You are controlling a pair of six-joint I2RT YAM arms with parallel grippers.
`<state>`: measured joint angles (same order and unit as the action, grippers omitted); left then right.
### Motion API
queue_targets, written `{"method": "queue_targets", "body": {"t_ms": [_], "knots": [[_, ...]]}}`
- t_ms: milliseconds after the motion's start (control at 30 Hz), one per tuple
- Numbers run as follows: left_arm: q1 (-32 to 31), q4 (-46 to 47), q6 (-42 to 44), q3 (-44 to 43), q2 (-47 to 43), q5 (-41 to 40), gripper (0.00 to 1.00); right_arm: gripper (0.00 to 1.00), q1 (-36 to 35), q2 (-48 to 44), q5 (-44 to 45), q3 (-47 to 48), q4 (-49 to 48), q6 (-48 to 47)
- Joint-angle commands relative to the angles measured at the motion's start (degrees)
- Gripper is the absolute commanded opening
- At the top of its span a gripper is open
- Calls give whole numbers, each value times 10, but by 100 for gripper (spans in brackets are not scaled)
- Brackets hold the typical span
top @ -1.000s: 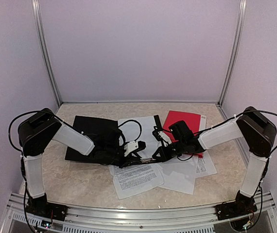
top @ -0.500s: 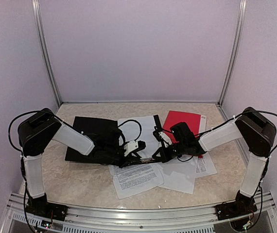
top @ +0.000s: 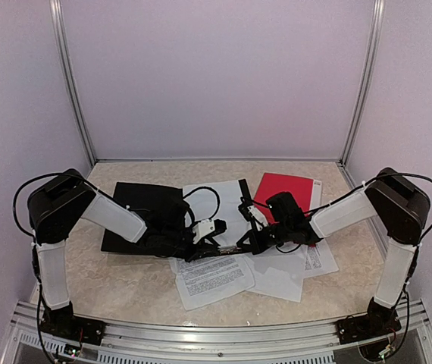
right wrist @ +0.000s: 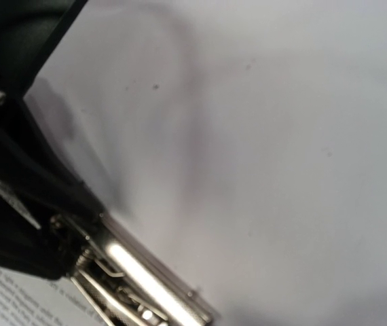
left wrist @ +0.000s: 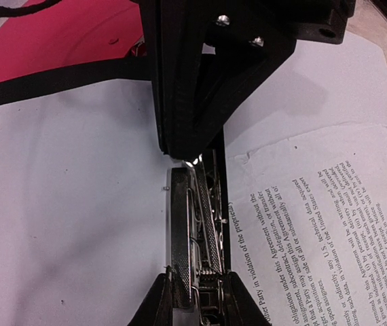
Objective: Put the files into the folder
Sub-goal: Clamp the file and folder with some files.
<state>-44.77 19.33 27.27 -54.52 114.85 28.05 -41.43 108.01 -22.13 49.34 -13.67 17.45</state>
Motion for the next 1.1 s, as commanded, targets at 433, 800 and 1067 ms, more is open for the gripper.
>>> {"method": "queue_targets", "body": {"t_ms": [433,800,1067], "knots": [[-5,-33,7,15,5,34,24,0,4,84,92,-30,131,-49],[-3,-31,-5,12,6,25,24,0,4,84,99,-51,118,-58],[-2,-32,-14,7,8,13,23,0,1,67,86,-56,122,-60]]}}
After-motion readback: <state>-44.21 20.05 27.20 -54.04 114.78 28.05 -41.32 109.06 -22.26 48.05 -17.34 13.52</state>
